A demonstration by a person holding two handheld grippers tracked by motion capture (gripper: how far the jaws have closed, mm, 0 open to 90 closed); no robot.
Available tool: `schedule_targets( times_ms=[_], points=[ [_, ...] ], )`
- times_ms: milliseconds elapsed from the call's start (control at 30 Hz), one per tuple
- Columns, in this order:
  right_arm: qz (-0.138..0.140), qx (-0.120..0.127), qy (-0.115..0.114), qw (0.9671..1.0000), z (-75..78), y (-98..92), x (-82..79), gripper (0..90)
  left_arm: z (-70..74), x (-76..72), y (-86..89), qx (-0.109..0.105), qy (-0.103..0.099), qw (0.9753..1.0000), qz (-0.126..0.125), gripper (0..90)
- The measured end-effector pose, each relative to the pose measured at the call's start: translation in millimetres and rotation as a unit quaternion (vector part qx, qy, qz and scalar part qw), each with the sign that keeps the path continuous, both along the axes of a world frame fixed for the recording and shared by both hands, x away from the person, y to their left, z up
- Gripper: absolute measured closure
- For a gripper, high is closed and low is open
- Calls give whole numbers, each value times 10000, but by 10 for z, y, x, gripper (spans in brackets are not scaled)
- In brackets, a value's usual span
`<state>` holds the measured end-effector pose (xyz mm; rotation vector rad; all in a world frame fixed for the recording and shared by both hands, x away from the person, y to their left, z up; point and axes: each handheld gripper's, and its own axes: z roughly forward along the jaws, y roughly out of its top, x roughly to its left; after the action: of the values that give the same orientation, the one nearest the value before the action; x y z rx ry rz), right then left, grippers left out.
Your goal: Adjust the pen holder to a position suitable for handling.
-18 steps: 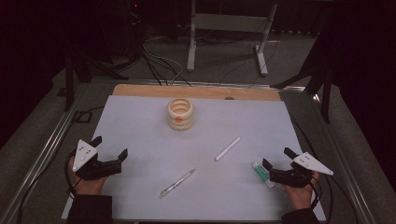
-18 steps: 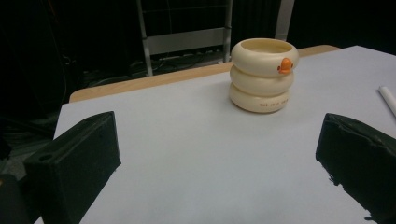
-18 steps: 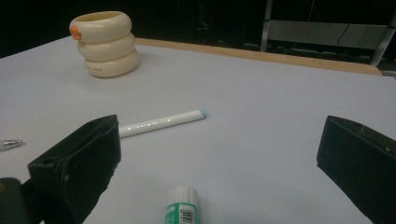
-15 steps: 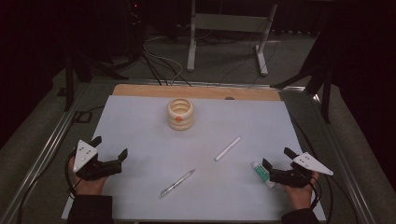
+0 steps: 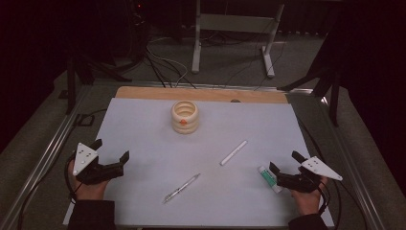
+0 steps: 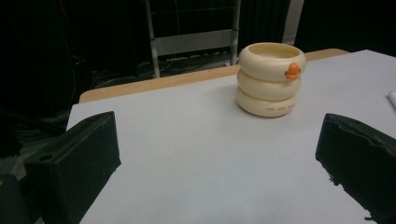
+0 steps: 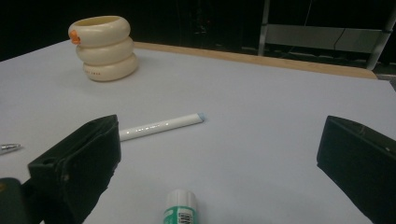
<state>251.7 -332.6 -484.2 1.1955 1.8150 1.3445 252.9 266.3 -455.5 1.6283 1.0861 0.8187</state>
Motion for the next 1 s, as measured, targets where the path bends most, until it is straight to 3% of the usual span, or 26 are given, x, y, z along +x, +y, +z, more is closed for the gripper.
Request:
schedule_targets(
  times_ms=[433, 567, 667, 767, 1000],
  points=[
    [-32, 47, -52, 10000, 10, -16, -10, 1, 148, 76, -33, 106, 95, 9999, -87, 2],
    [-26, 110, -55, 9999, 15, -24, -8, 1, 177, 131, -68, -25, 105, 9996, -264, 2],
    [-30, 111, -72, 9999, 16, -25, -9, 1, 188, 164, -85, -61, 88, 9997, -239, 2],
    [-38, 96, -63, 9999, 17, -15, -12, 1, 234, 230, -93, -320, 155, 9990, -279, 2],
    [-24, 86, -64, 9999, 16, -15, -6, 1, 325, 394, -132, -474, 189, 9982, -304, 2]
  ],
)
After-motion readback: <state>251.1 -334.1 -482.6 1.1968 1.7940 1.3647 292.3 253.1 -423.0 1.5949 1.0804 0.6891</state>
